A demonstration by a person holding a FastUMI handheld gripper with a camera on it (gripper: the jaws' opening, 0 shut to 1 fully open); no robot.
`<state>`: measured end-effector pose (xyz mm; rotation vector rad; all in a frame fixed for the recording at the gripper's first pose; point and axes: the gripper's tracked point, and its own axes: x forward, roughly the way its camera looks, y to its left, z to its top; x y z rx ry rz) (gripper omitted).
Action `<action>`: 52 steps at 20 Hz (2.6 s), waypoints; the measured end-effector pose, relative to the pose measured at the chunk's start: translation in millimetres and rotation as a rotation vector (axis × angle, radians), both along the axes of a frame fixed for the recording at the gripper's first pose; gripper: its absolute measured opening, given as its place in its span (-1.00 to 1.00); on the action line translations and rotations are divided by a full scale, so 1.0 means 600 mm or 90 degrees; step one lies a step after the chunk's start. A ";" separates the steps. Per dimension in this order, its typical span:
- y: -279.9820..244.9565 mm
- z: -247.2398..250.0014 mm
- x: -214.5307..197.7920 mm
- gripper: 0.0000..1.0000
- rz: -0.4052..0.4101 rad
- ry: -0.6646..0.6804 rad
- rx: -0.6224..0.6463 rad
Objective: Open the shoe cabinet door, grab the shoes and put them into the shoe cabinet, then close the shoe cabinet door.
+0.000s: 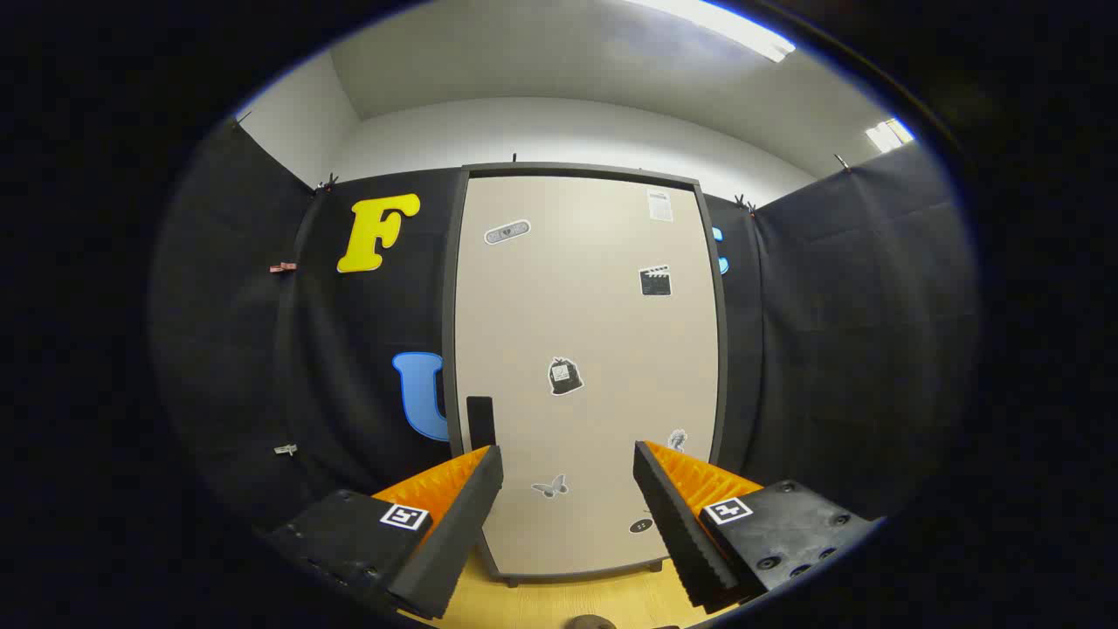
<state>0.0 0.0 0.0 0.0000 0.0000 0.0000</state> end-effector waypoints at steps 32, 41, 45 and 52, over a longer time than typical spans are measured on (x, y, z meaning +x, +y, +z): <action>0.126 -0.123 0.184 0.96 0.049 0.074 0.027; 0.137 -0.151 0.259 0.79 0.023 0.070 0.022; 0.138 -0.163 0.269 0.50 0.017 0.082 0.016; 0.143 -0.174 0.275 0.21 0.009 0.092 0.005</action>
